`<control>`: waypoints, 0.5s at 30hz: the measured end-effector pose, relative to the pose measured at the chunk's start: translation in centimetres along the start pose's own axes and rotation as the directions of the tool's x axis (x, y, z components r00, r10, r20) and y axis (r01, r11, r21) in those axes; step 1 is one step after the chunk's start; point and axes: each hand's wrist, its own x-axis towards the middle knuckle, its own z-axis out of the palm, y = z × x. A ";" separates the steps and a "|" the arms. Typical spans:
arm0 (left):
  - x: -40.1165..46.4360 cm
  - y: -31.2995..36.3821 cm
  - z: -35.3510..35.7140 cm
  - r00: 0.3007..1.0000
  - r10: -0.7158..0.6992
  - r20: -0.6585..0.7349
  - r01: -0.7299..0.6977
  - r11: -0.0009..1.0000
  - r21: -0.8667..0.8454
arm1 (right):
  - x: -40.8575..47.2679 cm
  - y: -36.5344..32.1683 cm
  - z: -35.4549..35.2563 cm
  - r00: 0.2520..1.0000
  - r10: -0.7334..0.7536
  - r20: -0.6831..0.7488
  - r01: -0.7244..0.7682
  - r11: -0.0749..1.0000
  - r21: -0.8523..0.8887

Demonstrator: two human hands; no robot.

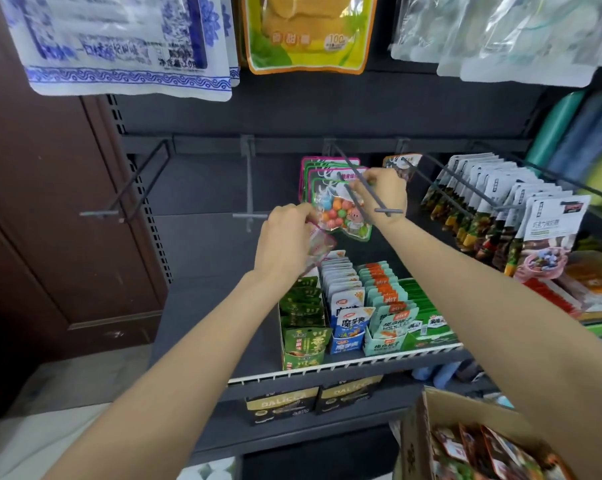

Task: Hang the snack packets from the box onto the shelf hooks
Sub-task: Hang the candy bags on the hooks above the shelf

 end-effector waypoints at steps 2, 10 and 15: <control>0.3 -0.2 0.0 1.000 0.000 0.023 0.001 0.999 -0.034 | 1.4 0.0 1.1 1.000 0.021 0.023 -0.021 1.000 0.005; 0.7 1.2 -0.1 0.982 0.067 0.178 -0.012 0.955 -0.295 | -3.2 2.8 -0.4 0.991 0.136 0.011 -0.134 0.953 0.271; 0.3 3.1 1.0 0.979 0.098 0.180 -0.011 0.902 -0.431 | -10.4 3.8 -5.3 0.940 -0.048 0.337 -0.141 0.845 0.515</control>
